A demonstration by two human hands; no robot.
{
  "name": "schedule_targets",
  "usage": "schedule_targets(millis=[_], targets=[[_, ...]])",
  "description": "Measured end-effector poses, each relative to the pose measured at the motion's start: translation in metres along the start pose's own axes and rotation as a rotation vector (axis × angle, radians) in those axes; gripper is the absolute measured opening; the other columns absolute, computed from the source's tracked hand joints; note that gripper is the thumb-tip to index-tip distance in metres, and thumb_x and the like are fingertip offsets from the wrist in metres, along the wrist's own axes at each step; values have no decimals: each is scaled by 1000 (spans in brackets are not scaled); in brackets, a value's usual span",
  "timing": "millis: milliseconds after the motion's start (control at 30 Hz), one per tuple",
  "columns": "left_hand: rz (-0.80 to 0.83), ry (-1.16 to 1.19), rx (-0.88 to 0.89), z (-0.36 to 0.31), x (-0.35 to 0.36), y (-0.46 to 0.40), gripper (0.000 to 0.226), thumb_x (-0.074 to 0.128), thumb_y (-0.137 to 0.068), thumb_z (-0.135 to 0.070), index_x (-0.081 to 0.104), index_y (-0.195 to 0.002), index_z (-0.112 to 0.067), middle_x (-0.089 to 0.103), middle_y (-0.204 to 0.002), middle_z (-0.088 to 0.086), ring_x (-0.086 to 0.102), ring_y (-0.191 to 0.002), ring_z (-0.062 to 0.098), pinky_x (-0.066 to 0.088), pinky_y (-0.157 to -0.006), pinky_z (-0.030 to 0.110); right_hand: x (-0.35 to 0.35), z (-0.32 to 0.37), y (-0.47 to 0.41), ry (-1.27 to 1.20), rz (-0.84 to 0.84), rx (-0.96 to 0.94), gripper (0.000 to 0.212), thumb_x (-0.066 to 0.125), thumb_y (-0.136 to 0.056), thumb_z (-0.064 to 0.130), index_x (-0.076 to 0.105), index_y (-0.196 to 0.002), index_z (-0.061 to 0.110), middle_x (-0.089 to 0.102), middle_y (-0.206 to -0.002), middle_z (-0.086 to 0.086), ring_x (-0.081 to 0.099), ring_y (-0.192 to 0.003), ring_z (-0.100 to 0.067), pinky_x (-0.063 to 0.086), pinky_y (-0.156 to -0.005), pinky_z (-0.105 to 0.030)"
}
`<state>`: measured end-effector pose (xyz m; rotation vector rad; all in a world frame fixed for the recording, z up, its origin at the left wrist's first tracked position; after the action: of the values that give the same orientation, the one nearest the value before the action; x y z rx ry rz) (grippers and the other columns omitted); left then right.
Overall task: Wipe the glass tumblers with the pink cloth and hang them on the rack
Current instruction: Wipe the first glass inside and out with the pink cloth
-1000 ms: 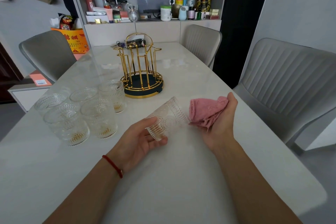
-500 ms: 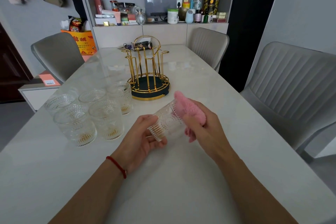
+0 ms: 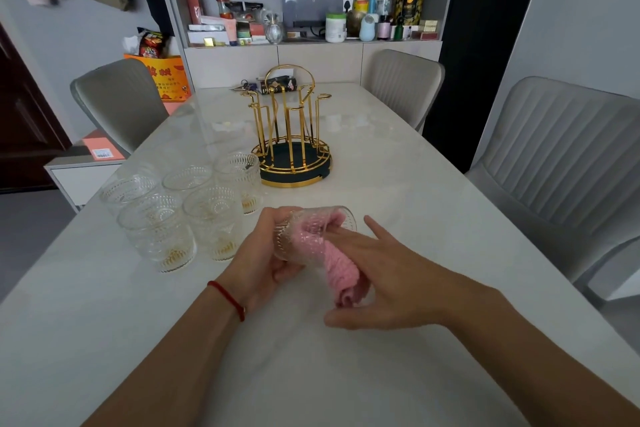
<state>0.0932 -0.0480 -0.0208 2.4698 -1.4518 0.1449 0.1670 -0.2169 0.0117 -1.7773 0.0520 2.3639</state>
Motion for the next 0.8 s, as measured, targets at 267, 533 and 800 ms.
schedule_targets(millis=[267, 533, 800], targets=[[-113, -151, 66, -8, 7, 10, 31, 43, -104, -38, 69, -96, -24, 63, -70, -4, 51, -48, 5, 34, -38, 18, 12, 13, -19, 84, -72, -72, 55, 57, -92, 67, 53, -134, 31, 61, -136, 10, 48, -130, -8, 27, -123, -51], [-298, -114, 160, -16, 10, 16, 28, 50, -100, -42, 70, -85, -31, 72, -88, -1, 66, -83, 17, 53, -64, 30, 9, 10, -10, -928, -60, 138, 33, 51, -96, 47, 67, -101, 19, 64, -71, 25, 55, -65, 7, 48, -79, -23], [-318, -44, 55, -8, 12, 18, 35, 44, -105, -50, 66, -102, -23, 74, -100, 3, 71, -92, 18, 54, -56, 24, 18, 11, -17, -736, -144, 71, 40, 74, -93, 36, 70, -130, 19, 74, -123, 10, 68, -117, -6, 52, -103, -24]])
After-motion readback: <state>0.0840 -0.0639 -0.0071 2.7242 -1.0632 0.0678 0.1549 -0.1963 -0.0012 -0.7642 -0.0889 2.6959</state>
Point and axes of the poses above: each hand's wrist, its own y-axis away from the middle knuckle, its own x-axis out of the palm, z = x × y, the point moved 4 cm from there along -y, towards the middle knuckle
